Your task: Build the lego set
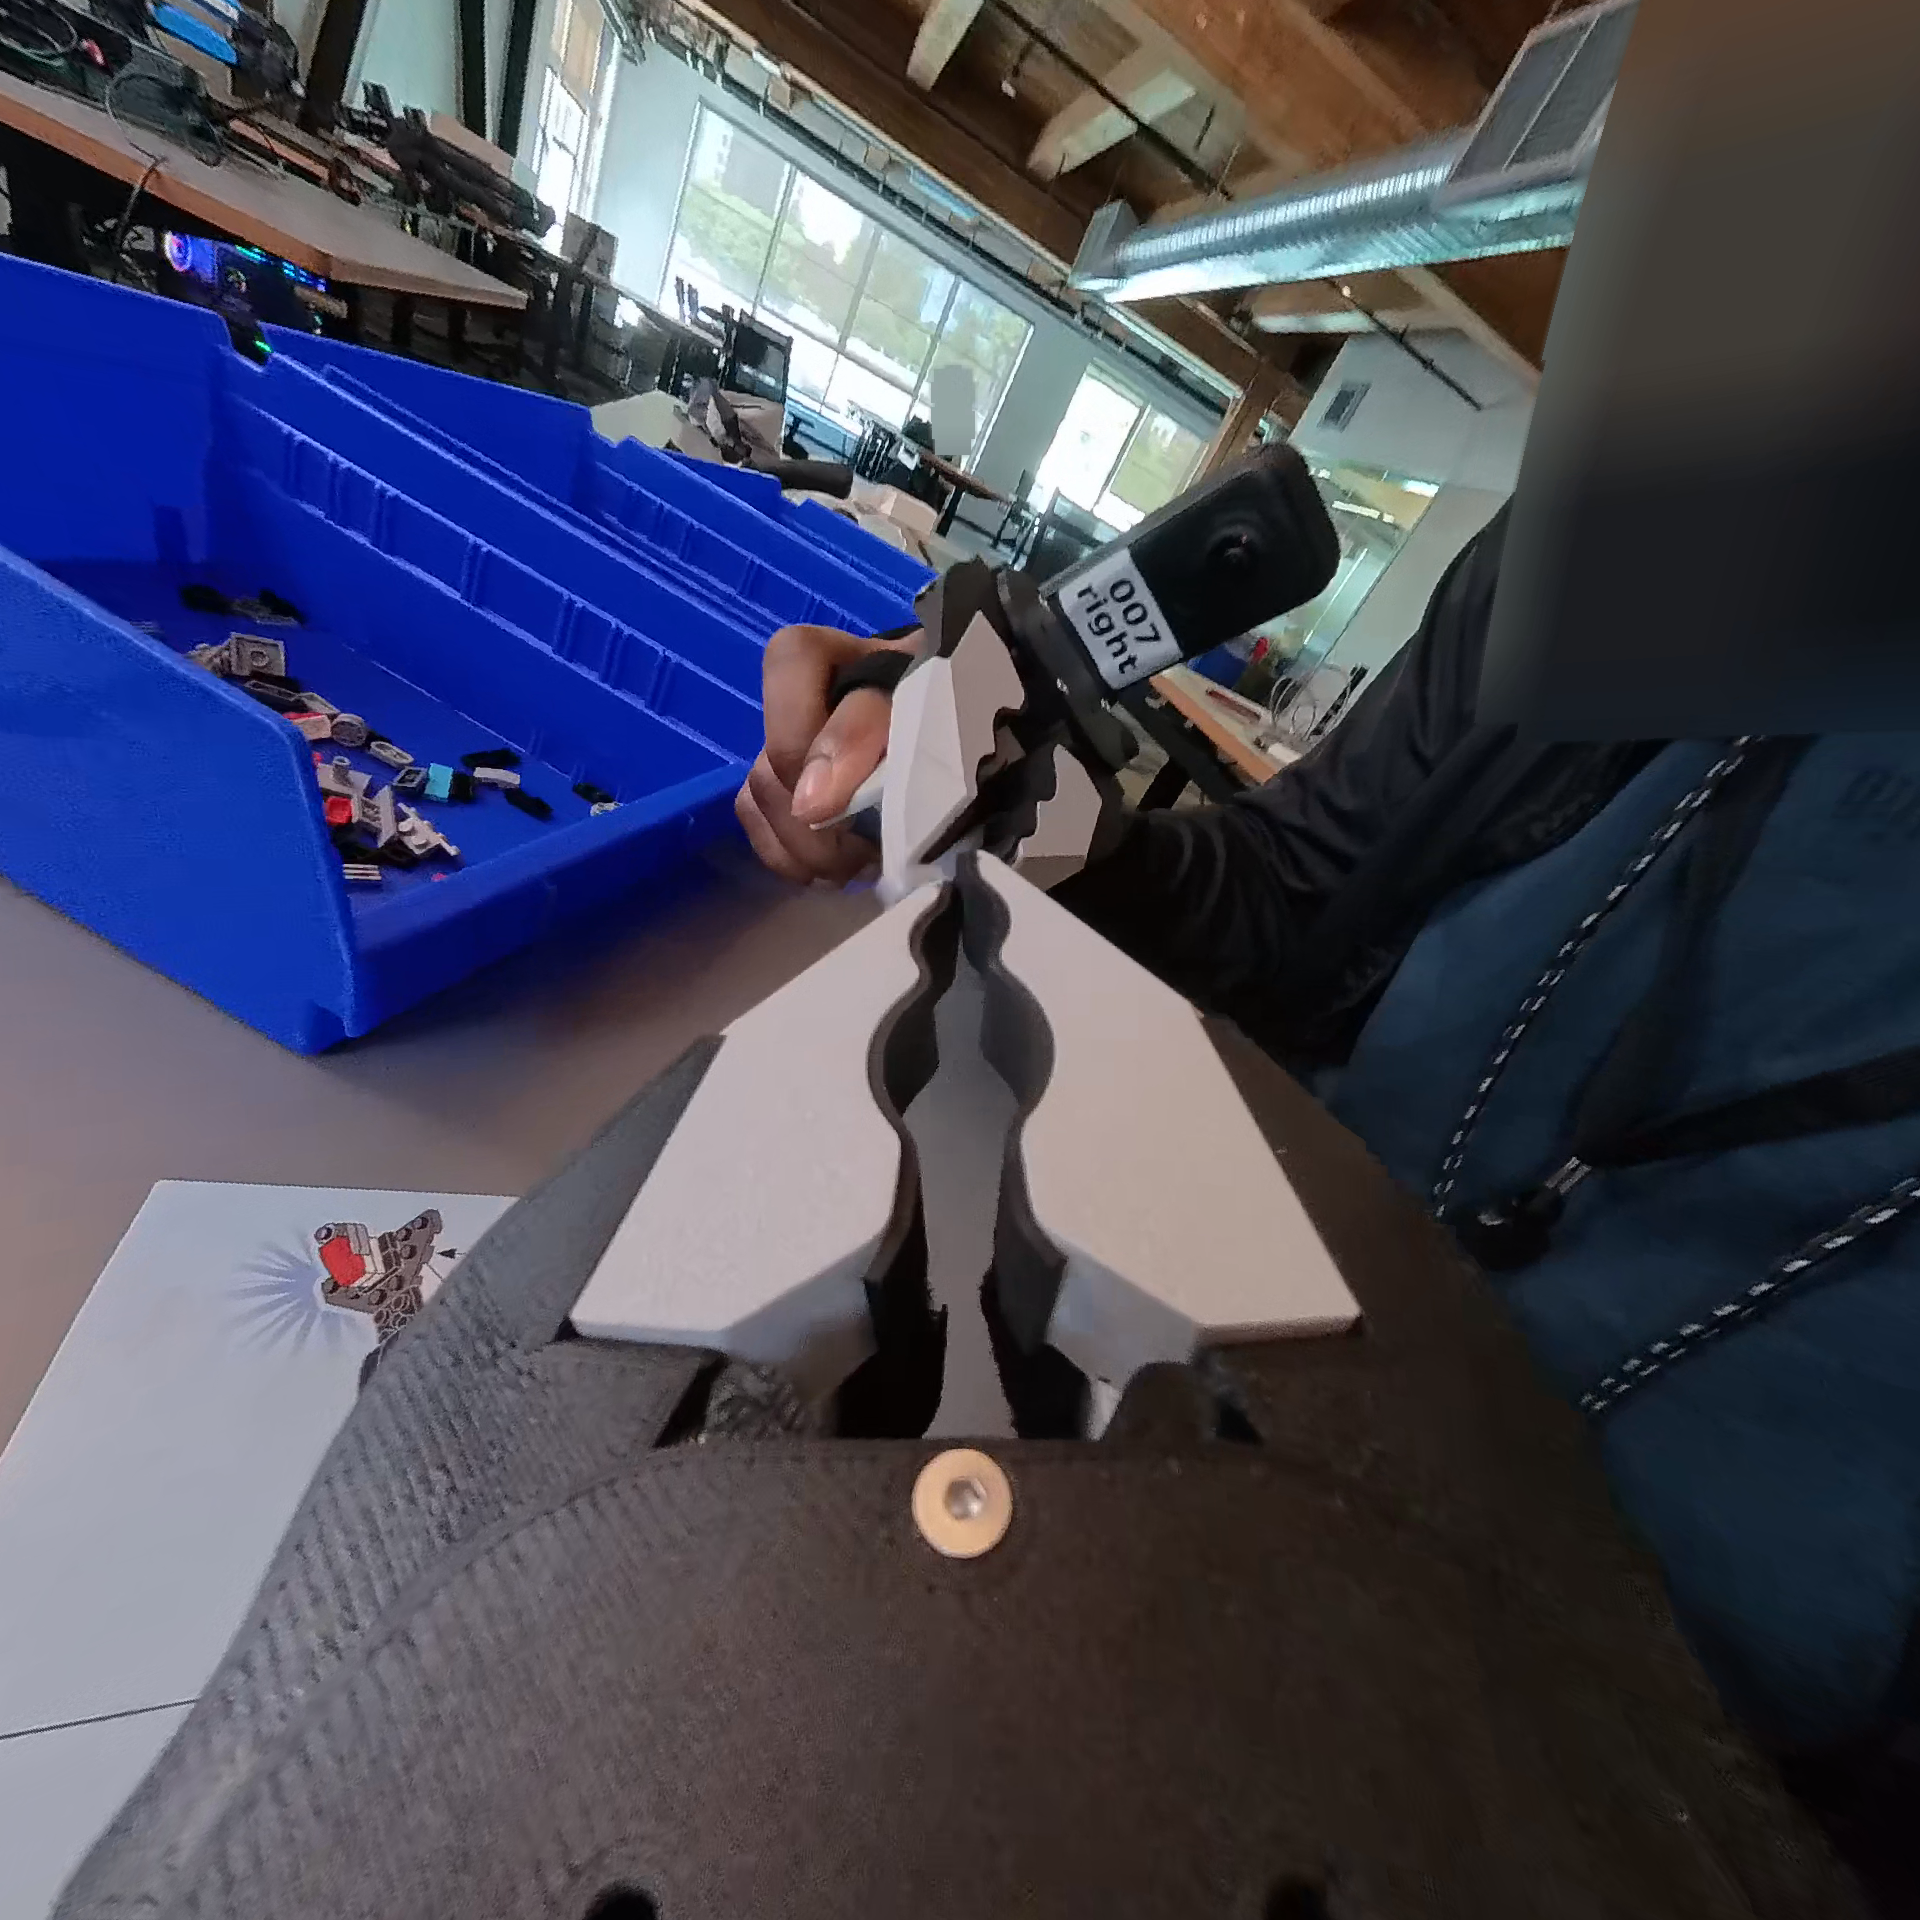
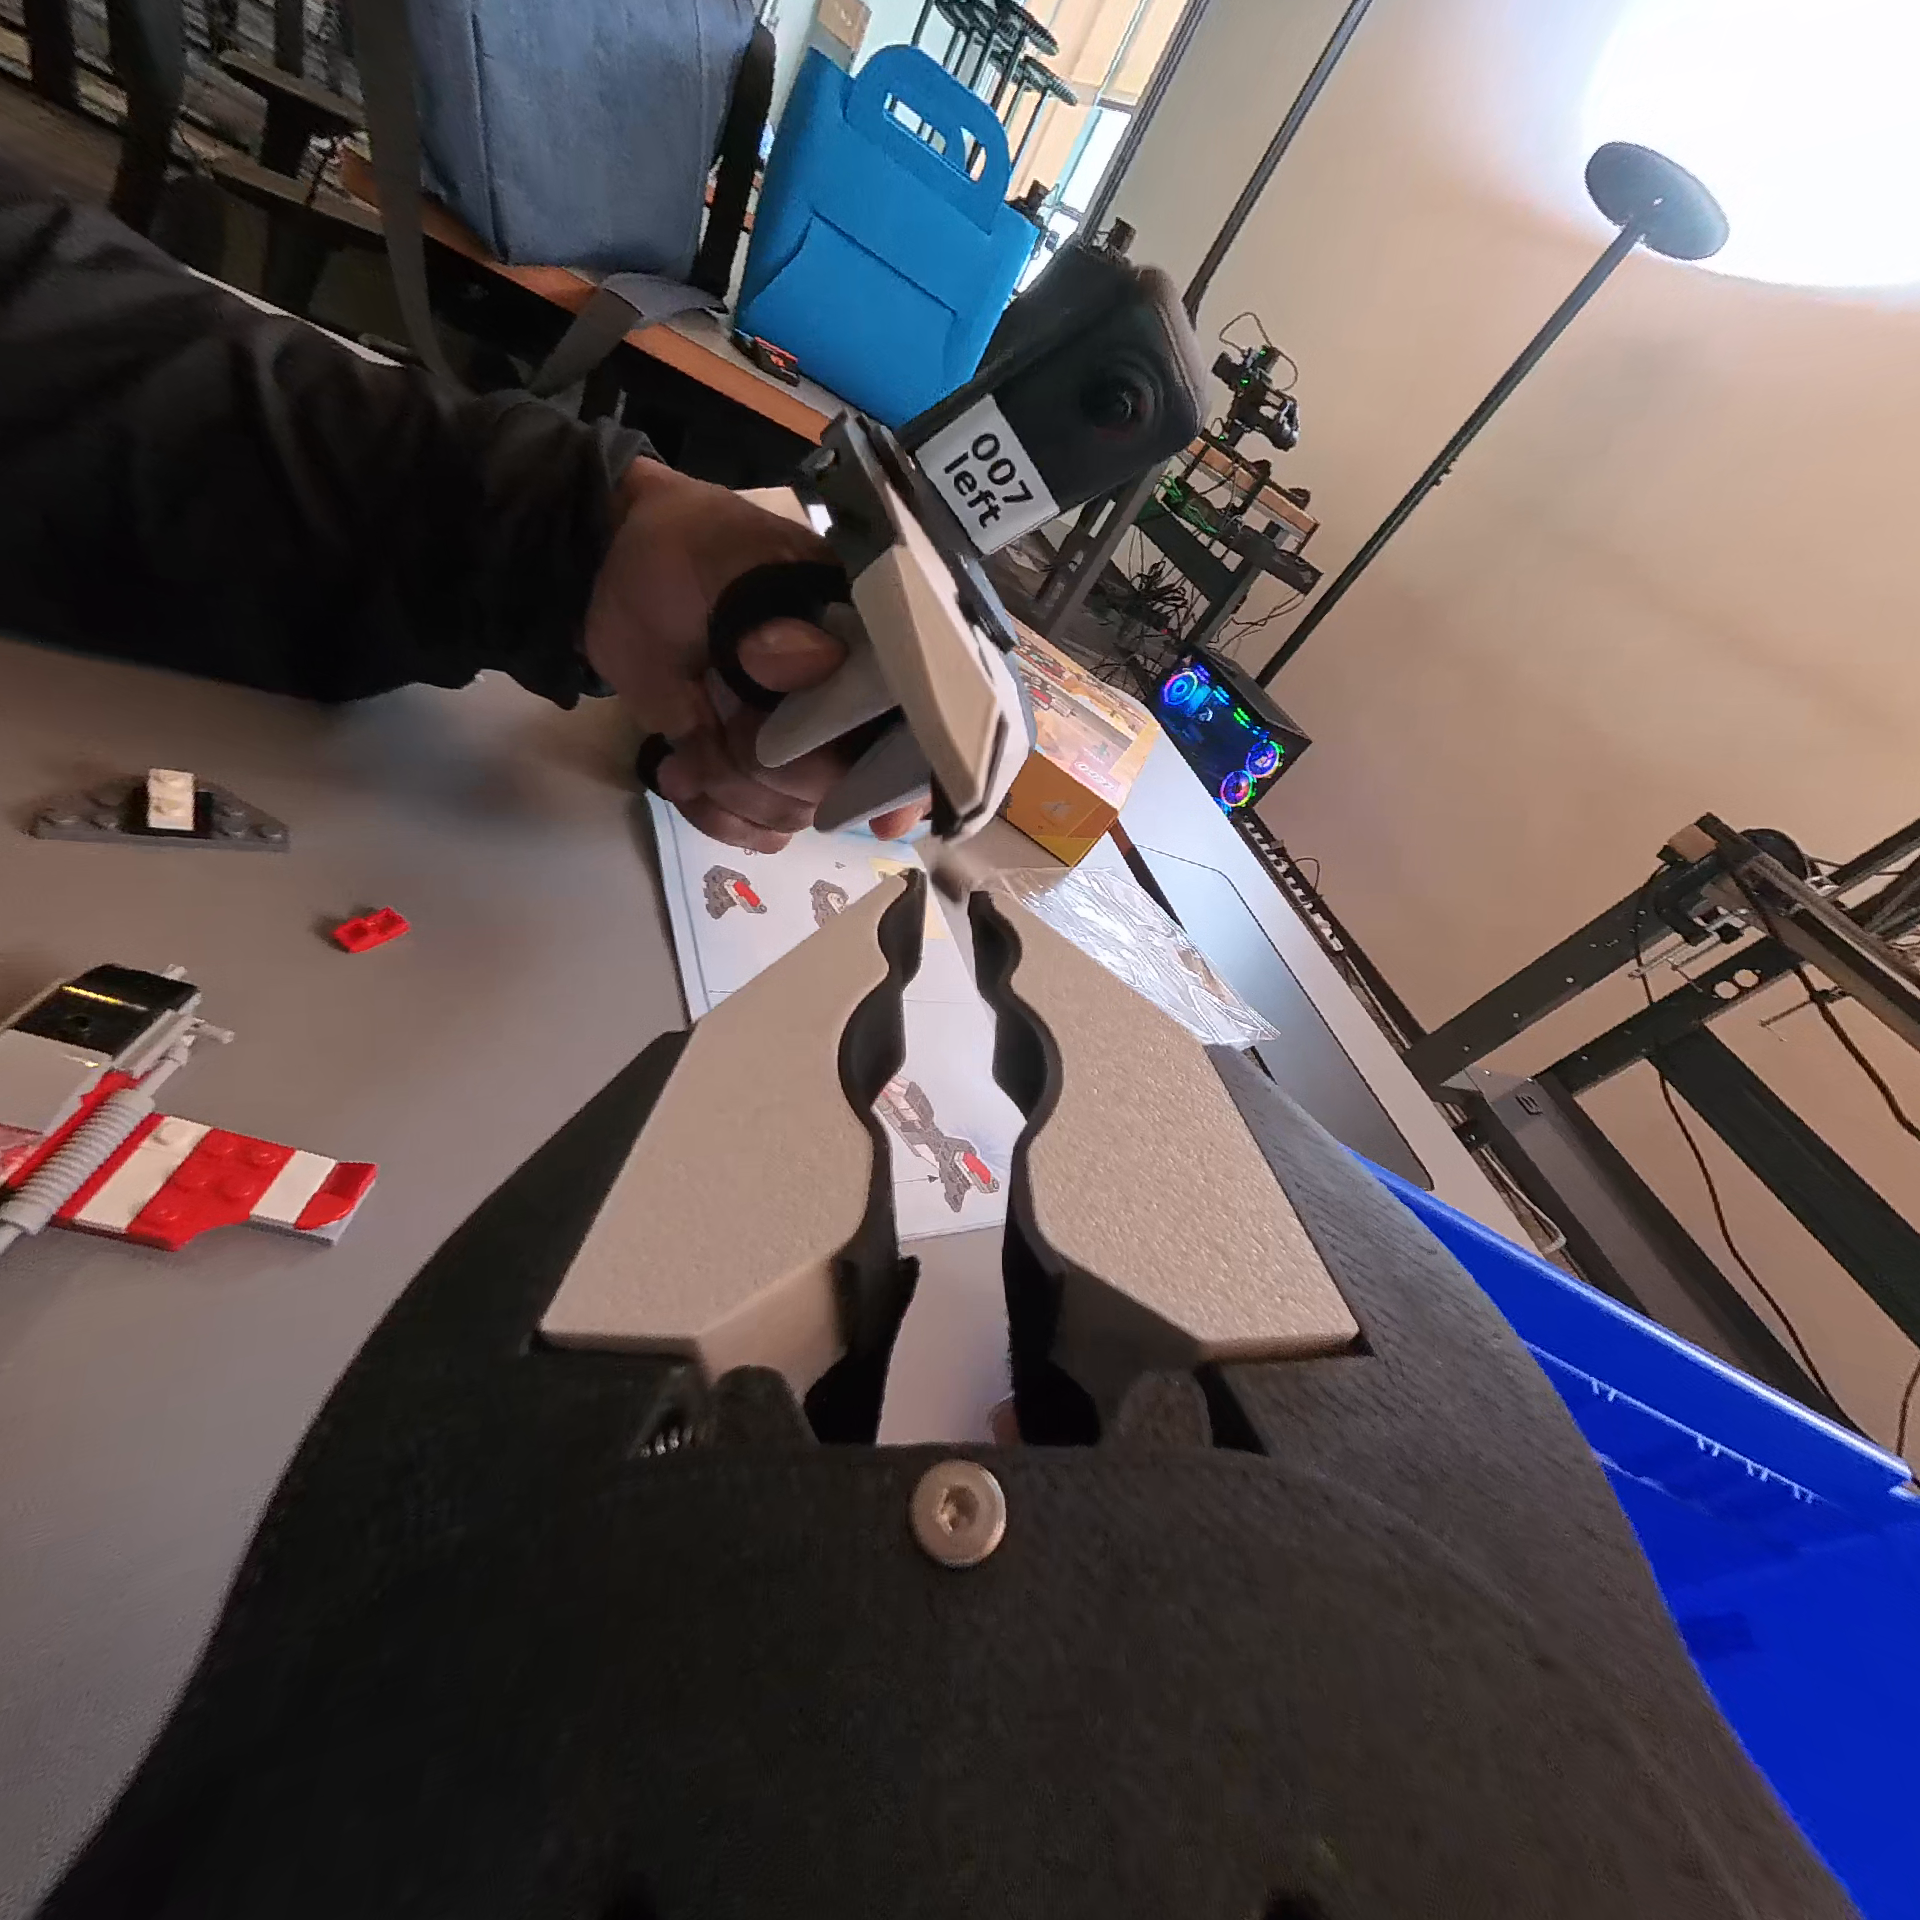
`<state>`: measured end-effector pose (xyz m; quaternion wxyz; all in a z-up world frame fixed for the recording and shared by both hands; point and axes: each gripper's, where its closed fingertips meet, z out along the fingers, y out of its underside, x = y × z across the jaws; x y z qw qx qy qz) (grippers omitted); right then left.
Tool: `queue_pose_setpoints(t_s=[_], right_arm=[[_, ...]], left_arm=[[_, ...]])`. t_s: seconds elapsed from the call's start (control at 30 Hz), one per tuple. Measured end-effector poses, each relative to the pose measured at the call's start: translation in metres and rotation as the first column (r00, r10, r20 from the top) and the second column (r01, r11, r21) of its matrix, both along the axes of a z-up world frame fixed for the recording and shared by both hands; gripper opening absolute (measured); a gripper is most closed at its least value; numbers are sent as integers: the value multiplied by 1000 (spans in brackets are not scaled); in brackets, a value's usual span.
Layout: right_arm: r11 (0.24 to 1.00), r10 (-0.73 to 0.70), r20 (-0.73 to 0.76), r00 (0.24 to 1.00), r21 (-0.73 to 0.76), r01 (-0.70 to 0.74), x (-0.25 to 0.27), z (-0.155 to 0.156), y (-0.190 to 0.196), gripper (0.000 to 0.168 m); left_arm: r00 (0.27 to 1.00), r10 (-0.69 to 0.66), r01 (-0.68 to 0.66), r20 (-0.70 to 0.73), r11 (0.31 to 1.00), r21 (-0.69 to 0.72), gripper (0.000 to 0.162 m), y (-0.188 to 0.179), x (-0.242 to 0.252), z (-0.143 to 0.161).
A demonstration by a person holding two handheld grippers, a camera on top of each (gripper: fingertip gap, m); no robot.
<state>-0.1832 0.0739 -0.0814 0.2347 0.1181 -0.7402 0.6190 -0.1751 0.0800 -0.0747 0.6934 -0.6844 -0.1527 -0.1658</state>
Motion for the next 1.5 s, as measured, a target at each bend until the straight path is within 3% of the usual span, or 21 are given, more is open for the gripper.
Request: queue_pose_setpoints(t_s=[0.33, 0.87, 1.3, 1.5], right_arm=[[1000, -13, 31, 999, 19, 13, -6, -8, 0, 8], [999, -25, 78, 997, 28, 22, -7, -16, -2, 7], [985, 57, 282, 958, -171, -8, -2, 8, 8, 12], [977, 93, 321, 943, -213, -24, 6, 21, 24, 19]], left_arm=[[991, 77, -73, 107, 997, -36, 0, -6, -20, -15], [987, 114, -110, 110, 993, -41, 0, -12, -27, -13], [966, 248, -250, 65, 968, 24, 6, -22, -42, 24], [924, 381, -380, 9, 923, -54, 20, -32, -22, 24]])
